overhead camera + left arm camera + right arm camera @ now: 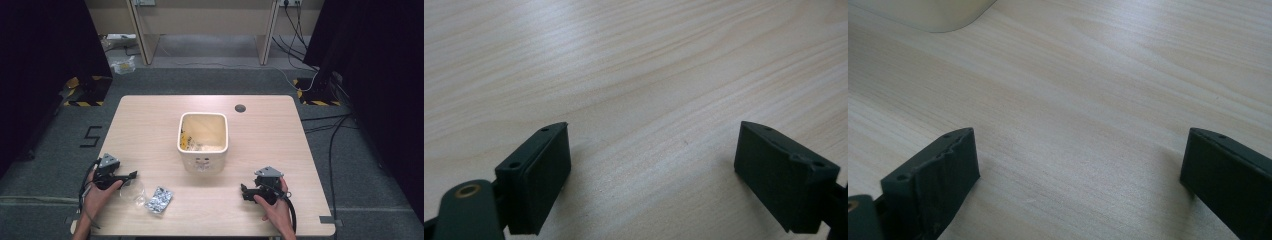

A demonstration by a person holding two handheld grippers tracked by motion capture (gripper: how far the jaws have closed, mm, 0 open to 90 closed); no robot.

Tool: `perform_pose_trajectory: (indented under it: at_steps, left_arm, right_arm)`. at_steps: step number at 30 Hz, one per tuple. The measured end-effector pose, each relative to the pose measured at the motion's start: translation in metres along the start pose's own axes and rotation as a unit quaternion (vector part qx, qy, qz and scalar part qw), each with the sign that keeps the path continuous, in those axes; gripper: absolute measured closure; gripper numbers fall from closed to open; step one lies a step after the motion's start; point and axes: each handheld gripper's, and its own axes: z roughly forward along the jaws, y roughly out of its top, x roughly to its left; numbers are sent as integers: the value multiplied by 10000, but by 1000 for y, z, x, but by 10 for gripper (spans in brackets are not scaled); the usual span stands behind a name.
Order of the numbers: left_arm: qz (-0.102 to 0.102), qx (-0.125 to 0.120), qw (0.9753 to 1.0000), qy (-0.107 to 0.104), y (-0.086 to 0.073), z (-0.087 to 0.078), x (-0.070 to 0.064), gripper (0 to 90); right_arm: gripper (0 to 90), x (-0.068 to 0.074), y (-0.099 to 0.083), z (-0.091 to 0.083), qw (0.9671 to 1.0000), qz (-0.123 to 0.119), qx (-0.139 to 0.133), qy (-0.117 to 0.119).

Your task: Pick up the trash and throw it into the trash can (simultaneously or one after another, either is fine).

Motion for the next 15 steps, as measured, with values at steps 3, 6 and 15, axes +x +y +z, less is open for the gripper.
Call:
perform_pose_trajectory:
  at_steps: [3, 6, 15]
  left_arm:
    - [-1, 1, 10000, -3, 0, 0, 0, 140]
    - [-11, -6, 10000, -24, 0, 0, 0, 140]
    - [-38, 6, 10000, -65, 0, -1, 1, 147]
  right_arm:
    - [24, 0, 0, 0, 10000, 3, 0, 2]
    - [24, 0, 0, 0, 10000, 5, -2, 2]
    - [24, 0, 0, 0, 10000, 6, -2, 0]
